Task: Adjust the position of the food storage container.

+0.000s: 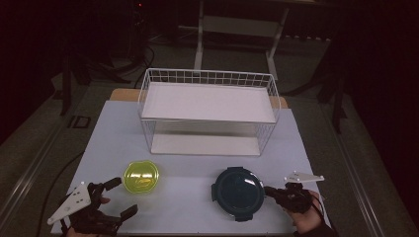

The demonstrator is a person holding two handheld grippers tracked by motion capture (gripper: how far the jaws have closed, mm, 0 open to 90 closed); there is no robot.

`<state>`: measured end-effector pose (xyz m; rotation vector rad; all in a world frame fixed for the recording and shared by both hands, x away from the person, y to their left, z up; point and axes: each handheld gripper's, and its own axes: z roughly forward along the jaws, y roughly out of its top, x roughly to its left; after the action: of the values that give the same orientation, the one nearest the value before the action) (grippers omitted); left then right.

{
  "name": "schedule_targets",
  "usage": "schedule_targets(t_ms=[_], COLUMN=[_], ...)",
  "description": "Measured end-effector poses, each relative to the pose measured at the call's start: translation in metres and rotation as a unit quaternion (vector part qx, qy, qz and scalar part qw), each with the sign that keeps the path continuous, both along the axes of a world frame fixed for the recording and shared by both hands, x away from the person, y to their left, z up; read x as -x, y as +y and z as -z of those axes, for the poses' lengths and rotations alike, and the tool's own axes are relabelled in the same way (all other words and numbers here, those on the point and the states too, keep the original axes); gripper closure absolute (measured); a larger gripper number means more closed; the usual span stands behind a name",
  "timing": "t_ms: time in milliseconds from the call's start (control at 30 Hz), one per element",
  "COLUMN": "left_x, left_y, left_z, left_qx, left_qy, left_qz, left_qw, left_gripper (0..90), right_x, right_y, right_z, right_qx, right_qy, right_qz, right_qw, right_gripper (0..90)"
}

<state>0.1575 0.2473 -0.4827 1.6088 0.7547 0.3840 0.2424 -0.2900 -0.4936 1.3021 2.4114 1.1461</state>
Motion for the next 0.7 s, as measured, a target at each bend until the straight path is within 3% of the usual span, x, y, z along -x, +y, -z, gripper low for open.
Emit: schedule_targets(t_ms=[367, 567, 700], left_x=[0.000, 0.000, -0.001], left_y=[-0.007, -0.009, -0.013], left_z=[0.000, 0.001, 0.001], left_qx=[-0.008, -0.004, 0.001], left_qy=[0.005, 0.008, 0.010], left_qz=[0.011, 0.012, 0.022], left_qw=[0.9999, 0.9999, 0.9997], left_gripper=[0.0, 0.0, 0.0], right_x=[-0.007, -0.008, -0.008], right_y=[0.015, 0.016, 0.012], right_z=[0.000, -0.001, -0.003], right_qx=[-0.002, 0.010, 0.004], right_qy=[-0.001, -0.012, -0.018], right_qz=[-0.015, -0.016, -0.009], right_qw=[0.9999, 0.9998, 0.9998], right_gripper=[90.0, 90.0, 89.6])
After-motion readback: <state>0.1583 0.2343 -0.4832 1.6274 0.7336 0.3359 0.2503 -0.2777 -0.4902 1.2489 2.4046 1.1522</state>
